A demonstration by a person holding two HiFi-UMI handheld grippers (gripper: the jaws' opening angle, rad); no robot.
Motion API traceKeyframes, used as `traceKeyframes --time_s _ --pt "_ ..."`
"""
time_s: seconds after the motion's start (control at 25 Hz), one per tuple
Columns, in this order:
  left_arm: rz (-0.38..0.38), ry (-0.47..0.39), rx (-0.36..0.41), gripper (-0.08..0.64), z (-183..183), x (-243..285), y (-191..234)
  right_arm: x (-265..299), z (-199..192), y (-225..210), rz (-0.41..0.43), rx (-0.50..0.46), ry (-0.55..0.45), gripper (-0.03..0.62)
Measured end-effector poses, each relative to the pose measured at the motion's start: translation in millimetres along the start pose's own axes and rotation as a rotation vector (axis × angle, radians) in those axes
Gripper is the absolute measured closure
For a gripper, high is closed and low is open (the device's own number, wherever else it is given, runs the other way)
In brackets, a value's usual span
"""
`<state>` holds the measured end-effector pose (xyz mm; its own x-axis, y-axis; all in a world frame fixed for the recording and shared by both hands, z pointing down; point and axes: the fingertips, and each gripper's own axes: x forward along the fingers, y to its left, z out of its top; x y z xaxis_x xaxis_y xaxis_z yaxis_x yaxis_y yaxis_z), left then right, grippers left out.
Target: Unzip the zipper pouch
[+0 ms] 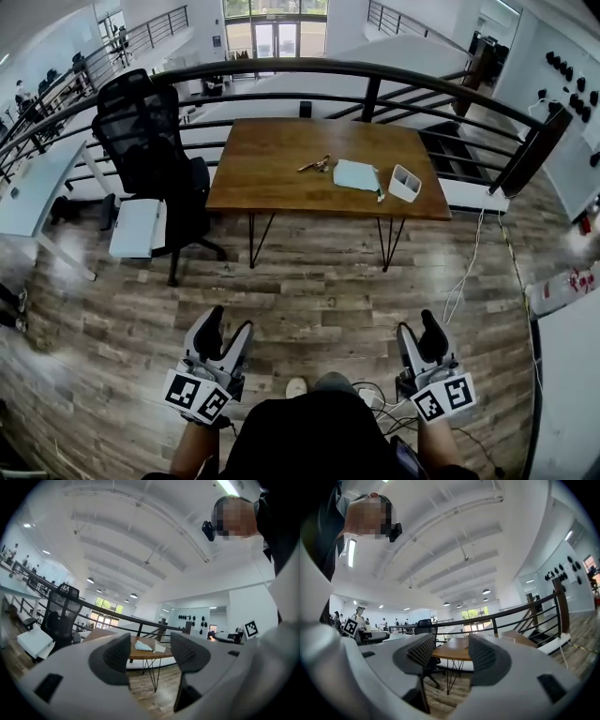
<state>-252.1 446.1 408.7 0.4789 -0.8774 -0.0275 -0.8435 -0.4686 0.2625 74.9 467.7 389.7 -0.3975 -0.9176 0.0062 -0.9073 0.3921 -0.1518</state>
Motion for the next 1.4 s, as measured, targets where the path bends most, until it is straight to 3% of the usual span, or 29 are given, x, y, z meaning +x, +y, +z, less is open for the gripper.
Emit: traceKeyframes --time_s 0.2,0.48,0.72,1.4 --pt "0.04 0.013 -0.028 0.291 -3.7 4.4 26.6 34.2 3.2 1.9 0.028 0.002 0.008 0.364" --pt "0.066 -0.001 0.031 0.295 6.6 47.7 43.6 86.5 1.7 -19.2 0.093 -0.009 -0.001 0.374" --pt "0.058 -0.01 0.044 0.295 16.8 120.0 47.5 137.1 14.7 -71.8 0.087 0.007 -0.049 0.374" --pt "0.093 0.012 0.04 0.296 13.3 286.0 50.2 236.2 19.6 -209.5 0.102 0.065 -0.008 0.375"
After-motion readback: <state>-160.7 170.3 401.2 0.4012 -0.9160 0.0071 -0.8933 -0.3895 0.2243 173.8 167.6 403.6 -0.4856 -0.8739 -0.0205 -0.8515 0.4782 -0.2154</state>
